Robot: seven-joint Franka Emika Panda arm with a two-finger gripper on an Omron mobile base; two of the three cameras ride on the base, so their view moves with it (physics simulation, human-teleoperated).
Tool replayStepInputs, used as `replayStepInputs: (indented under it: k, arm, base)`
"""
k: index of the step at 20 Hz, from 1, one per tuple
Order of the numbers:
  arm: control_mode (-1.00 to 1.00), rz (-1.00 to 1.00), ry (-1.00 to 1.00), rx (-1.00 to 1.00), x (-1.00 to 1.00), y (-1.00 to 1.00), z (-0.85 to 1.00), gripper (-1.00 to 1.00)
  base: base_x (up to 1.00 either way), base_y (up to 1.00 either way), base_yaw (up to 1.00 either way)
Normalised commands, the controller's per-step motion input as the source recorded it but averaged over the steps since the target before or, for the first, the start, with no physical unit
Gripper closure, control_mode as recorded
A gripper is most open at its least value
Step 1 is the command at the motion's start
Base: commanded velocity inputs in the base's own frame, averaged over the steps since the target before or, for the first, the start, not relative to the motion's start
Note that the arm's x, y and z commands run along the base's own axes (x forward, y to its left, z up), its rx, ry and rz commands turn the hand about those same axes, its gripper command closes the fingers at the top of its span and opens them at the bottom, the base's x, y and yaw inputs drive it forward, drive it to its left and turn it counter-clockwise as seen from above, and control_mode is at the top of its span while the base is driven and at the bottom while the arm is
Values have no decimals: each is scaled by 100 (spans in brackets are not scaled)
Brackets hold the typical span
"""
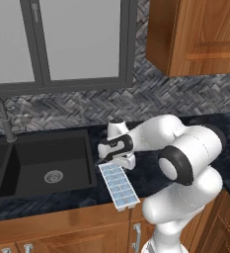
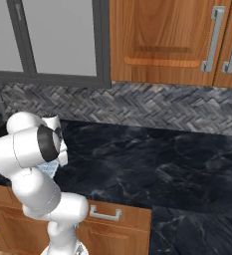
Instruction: The ice cube tray has been filled with water. Take the tray and place it in the freezer to make ice. Close the freezer door after placing the tray.
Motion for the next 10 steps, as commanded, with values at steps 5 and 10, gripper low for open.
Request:
replayStepInputs:
  k: [5, 10]
  arm:
    - [-100, -11, 0, 0, 18, -1, 12, -100]
    - [-100, -10, 0, 0, 55, -28, 18, -100]
  base:
    - [0, 0, 0]
    - [0, 0, 0]
